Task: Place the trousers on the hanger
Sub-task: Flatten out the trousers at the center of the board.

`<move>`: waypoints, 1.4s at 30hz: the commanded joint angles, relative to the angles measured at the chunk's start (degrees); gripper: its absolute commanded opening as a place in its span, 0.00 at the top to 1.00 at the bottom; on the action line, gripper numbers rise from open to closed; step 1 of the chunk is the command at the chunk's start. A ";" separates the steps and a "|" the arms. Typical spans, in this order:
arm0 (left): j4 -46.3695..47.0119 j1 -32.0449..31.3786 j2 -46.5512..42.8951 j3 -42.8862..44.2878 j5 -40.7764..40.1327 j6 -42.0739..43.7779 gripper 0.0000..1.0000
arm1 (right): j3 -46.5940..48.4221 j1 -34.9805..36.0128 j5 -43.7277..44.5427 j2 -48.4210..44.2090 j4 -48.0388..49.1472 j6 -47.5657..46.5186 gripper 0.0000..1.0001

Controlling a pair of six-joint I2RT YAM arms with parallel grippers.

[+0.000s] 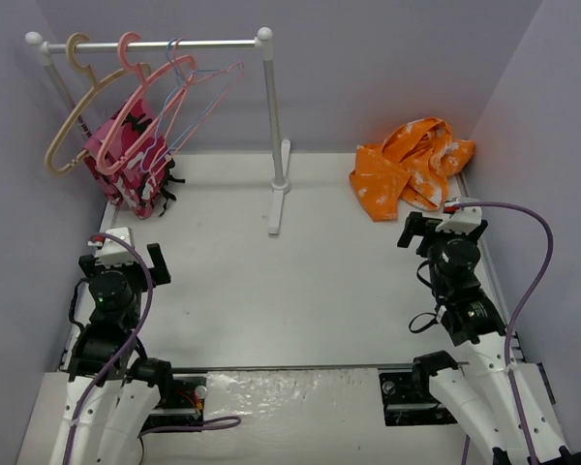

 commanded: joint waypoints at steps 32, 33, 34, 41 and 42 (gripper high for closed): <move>1.16 -0.10 12.20 6.00 8.98 -4.80 0.03 | 37.42 -12.08 -12.38 75.64 7.38 17.65 0.00; 1.13 -0.10 12.26 5.97 8.98 -4.74 0.03 | 37.84 -12.65 -14.46 76.46 8.77 17.44 0.00; 1.10 -0.10 12.32 5.94 8.98 -4.68 0.03 | 38.26 -13.22 -16.53 77.28 10.16 17.23 0.00; 1.15 -0.18 13.45 6.10 9.09 -4.27 0.03 | 42.67 -13.82 -24.52 84.87 15.16 13.79 0.00; 0.97 -0.13 13.72 6.15 9.27 -4.18 0.03 | 43.26 -14.63 -25.52 85.55 15.84 13.52 0.00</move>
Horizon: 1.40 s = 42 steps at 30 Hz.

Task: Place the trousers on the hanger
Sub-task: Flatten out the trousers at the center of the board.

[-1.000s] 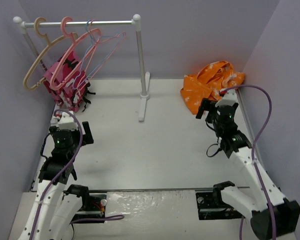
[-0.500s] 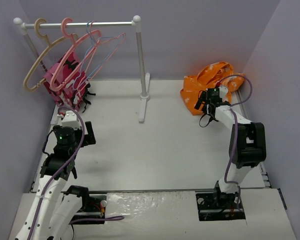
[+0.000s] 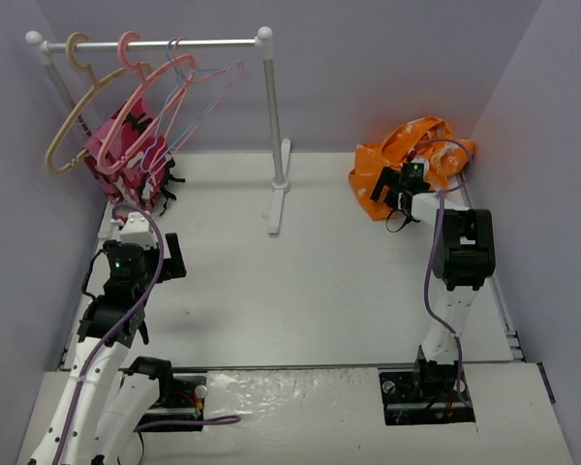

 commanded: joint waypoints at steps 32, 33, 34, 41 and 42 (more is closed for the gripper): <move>-7.54 -0.56 1.11 29.32 -0.84 -1.40 0.03 | 34.41 55.52 14.50 -25.12 -32.17 -16.26 1.00; -8.46 -0.60 0.88 30.41 -1.53 -1.17 0.03 | 35.81 57.51 13.53 -23.40 -32.22 -15.65 1.00; -9.15 -0.60 0.51 31.14 -2.44 -0.91 0.03 | 37.47 59.55 12.69 -20.93 -32.24 -15.27 1.00; -13.34 -0.65 -4.23 32.54 -11.58 0.54 0.03 | 45.16 66.16 4.83 -7.16 -32.40 -10.82 0.49; -13.64 -0.67 -4.69 32.11 -11.93 0.63 0.03 | 44.82 66.14 4.50 -7.08 -32.45 -10.76 0.40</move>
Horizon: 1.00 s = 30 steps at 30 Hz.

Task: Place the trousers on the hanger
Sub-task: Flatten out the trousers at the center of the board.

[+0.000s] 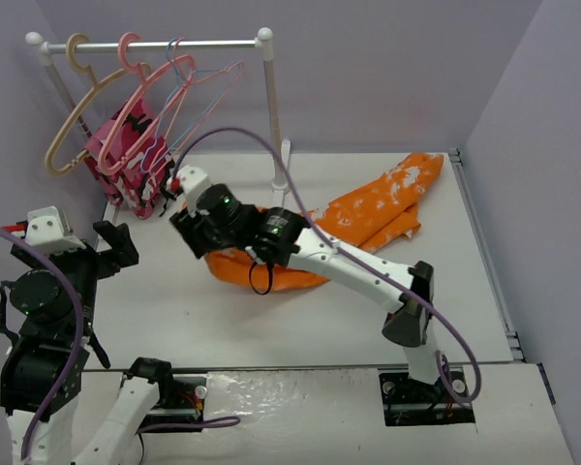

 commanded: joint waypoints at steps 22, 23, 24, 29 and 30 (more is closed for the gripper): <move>24.75 -4.23 13.21 -31.82 17.86 -21.57 0.03 | -48.20 -64.18 -4.24 -20.41 10.49 22.83 0.15; 25.81 -5.04 14.43 -33.00 16.86 -22.04 0.03 | -48.73 -66.38 -6.48 -19.72 12.02 23.52 0.16; 26.32 -5.83 15.56 -33.88 16.11 -22.26 0.03 | -48.99 -67.96 -8.54 -19.17 12.75 23.85 0.16; 30.54 -8.81 20.76 -37.29 14.49 -24.49 0.03 | -43.13 -70.92 -6.83 -14.53 15.54 22.48 0.16; 31.02 -8.87 20.99 -37.62 13.92 -24.72 0.03 | -41.78 -71.04 -5.93 -13.33 16.19 22.25 0.16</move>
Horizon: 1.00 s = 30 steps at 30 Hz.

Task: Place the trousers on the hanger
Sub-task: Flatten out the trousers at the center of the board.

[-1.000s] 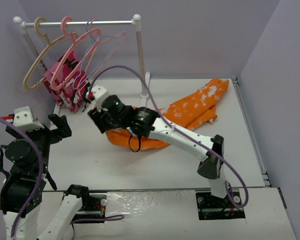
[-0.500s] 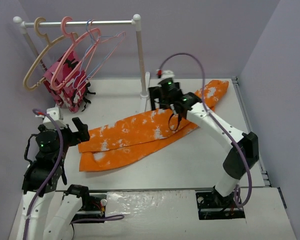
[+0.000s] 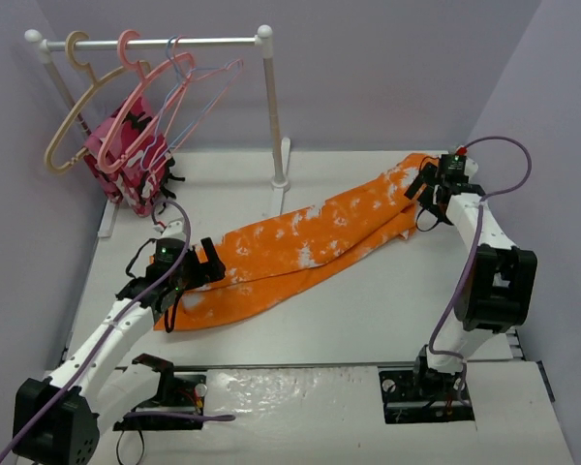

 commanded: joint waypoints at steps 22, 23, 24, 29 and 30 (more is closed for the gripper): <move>16.35 -1.08 12.89 -4.88 -10.19 -9.24 0.03 | 9.78 -1.24 -3.69 19.11 22.60 0.18 0.81; 16.01 -1.08 13.98 -4.47 -11.15 -9.52 0.04 | 7.43 -1.24 -2.42 17.03 22.60 0.25 0.95; 15.59 -1.08 14.52 -4.11 -11.68 -9.87 0.04 | 7.28 -1.24 -2.34 15.14 22.34 0.44 1.00; 15.50 -1.08 16.09 -2.11 -13.06 -10.58 0.04 | -6.50 -0.95 6.38 -0.91 16.75 3.41 1.00; 15.32 -1.08 15.91 -1.56 -13.20 -10.44 0.04 | -7.77 -0.69 8.12 -4.18 14.26 4.37 1.00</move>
